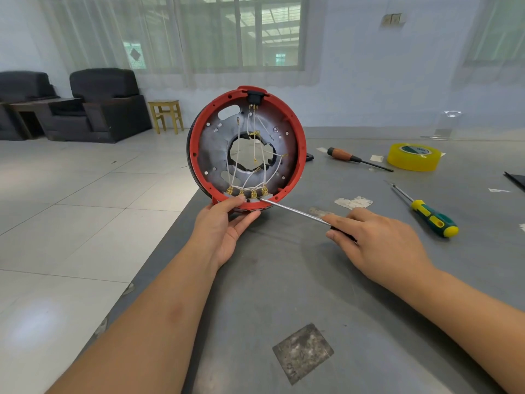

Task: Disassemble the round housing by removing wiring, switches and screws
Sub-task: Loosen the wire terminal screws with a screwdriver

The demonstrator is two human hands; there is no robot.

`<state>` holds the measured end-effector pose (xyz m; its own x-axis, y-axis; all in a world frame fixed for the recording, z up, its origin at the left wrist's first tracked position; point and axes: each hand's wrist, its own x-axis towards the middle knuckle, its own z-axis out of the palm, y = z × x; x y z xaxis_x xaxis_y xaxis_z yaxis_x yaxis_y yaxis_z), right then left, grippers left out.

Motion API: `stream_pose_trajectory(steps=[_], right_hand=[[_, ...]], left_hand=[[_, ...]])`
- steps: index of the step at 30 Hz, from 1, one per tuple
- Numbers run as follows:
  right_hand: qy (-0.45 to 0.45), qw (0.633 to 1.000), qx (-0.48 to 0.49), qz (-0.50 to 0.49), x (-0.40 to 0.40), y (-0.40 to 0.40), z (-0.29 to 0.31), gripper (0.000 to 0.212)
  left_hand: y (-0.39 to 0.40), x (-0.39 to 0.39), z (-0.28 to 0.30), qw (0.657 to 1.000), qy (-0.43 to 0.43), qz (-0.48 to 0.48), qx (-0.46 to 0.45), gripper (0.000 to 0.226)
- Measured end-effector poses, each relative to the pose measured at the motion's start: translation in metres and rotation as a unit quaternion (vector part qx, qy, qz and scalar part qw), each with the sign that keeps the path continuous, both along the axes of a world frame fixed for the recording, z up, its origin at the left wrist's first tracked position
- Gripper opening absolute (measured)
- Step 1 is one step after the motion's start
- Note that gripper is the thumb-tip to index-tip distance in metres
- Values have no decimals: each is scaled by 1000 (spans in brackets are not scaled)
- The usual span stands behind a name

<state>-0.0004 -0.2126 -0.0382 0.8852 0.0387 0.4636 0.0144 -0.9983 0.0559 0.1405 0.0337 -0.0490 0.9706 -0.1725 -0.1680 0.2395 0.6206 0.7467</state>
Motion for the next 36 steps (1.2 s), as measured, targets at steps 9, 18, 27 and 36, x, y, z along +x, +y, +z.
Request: stream_pose_trajectory(steps=[9,18,27,36], right_hand=[[13,999,47,2,3,3,-8,43],[25,990,133,29,4,11,-12,41],[21,995,100,-9,-1,7,-3,38],[-8,998,55,-5,-3,6,-1,37]], left_hand=[[-1,0,2,1000,12,16,-20,19],[-5,-3,1,999,14,12,-36,12],[-5,-3,0,998,15,18,-52,12],[-6,-4,0,998,13,22,-50,22]])
